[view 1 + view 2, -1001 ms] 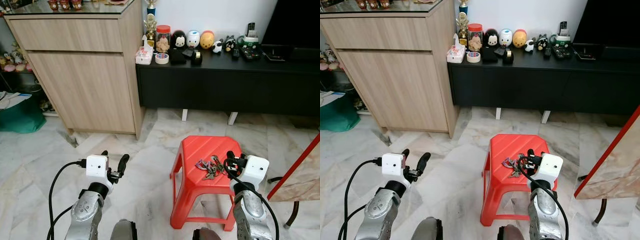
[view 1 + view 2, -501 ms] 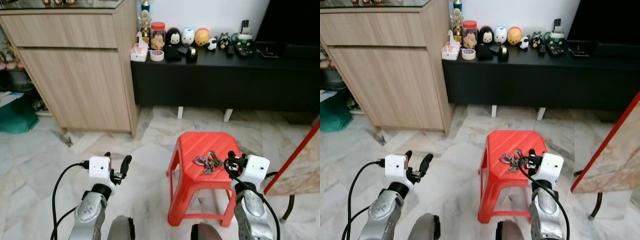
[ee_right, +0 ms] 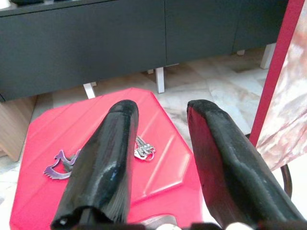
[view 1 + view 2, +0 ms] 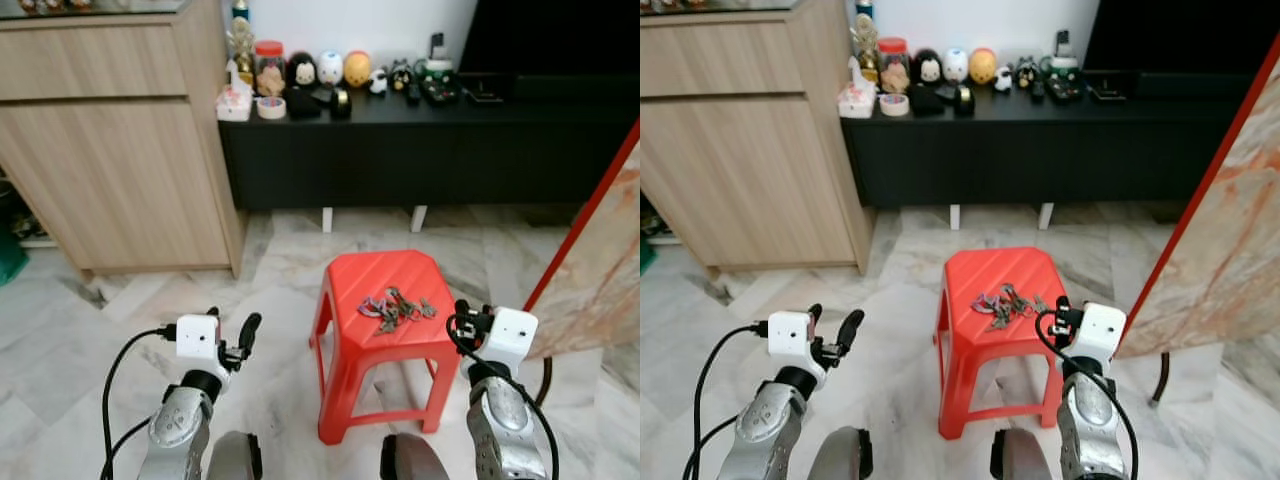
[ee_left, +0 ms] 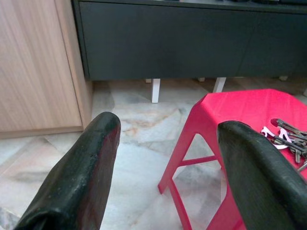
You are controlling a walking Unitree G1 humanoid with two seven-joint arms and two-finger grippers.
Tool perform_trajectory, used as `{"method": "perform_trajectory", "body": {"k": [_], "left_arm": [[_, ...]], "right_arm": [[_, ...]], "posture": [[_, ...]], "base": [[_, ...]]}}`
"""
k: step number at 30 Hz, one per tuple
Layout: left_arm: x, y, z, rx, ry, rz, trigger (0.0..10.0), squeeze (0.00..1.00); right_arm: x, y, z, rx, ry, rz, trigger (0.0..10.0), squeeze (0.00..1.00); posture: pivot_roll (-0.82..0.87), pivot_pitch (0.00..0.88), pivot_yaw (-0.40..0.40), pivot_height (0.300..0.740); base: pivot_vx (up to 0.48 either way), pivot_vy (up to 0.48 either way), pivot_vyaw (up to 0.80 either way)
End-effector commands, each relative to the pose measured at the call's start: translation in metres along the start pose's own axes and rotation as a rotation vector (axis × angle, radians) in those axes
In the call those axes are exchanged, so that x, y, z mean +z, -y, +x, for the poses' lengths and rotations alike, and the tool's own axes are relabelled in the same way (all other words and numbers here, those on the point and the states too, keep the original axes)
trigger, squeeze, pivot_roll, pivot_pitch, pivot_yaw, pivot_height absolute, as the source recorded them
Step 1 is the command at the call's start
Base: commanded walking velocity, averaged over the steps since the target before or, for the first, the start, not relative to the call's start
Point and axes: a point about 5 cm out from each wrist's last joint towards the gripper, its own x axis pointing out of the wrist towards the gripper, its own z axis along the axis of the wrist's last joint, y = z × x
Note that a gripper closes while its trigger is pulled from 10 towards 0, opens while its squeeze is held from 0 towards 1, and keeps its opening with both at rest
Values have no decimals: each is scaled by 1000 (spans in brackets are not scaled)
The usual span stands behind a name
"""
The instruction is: Hang keys on a hook
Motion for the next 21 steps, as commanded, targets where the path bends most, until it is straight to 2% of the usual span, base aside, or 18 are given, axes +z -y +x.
{"method": "perform_trajectory", "body": {"k": [1, 4, 9, 21], "left_arm": [[-5, 1, -1, -7, -22, -4, 10000, 0], [-6, 2, -1, -10, -27, -6, 10000, 0], [-7, 4, -1, -15, -30, -6, 10000, 0], [-8, 6, -1, -30, -37, -7, 10000, 0]], "right_arm": [[-1, -2, 3, 4, -22, 3, 10000, 0], [-1, -4, 4, 5, -21, 16, 10000, 0], [3, -6, 4, 18, 8, 18, 10000, 0], [-1, -8, 3, 22, -19, 26, 10000, 0]], "posture": [[15, 25, -28, 597], [11, 15, -24, 582], [6, 5, -23, 582], [1, 0, -18, 582]], "base": [[0, 0, 0], [0, 0, 0], [0, 0, 0], [0, 0, 0]]}}
